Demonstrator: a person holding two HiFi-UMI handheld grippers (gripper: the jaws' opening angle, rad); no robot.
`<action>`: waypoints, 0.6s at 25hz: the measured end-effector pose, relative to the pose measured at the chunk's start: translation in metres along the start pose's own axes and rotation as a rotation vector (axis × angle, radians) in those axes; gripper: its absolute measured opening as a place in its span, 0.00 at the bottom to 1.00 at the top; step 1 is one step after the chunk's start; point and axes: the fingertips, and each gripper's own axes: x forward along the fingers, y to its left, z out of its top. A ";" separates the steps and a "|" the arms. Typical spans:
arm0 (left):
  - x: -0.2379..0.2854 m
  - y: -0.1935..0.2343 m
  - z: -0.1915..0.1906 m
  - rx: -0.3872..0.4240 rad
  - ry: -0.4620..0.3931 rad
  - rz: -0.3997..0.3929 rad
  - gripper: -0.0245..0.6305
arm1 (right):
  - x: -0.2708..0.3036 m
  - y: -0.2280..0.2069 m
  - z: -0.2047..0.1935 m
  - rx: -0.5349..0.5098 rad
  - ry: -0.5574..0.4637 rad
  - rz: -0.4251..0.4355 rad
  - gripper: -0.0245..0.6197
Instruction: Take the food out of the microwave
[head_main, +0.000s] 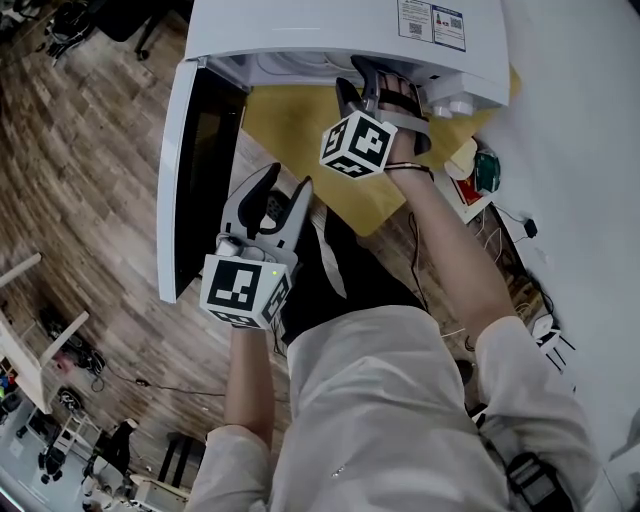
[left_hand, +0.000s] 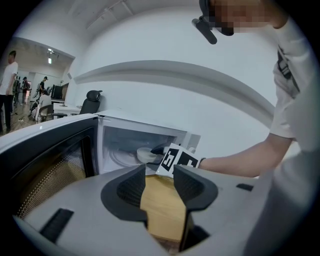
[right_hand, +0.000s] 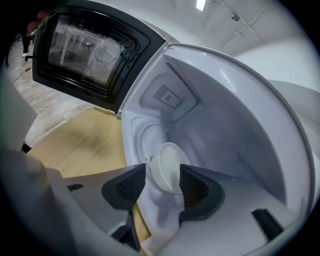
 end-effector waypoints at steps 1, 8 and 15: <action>0.001 0.001 0.000 -0.001 0.001 -0.001 0.30 | 0.003 0.000 -0.001 -0.004 0.006 -0.002 0.35; 0.003 0.003 0.001 -0.008 0.003 -0.003 0.30 | 0.016 0.001 -0.002 -0.052 0.022 -0.039 0.37; 0.006 0.004 -0.001 -0.010 0.010 -0.003 0.30 | 0.025 0.000 -0.003 -0.073 0.043 -0.075 0.37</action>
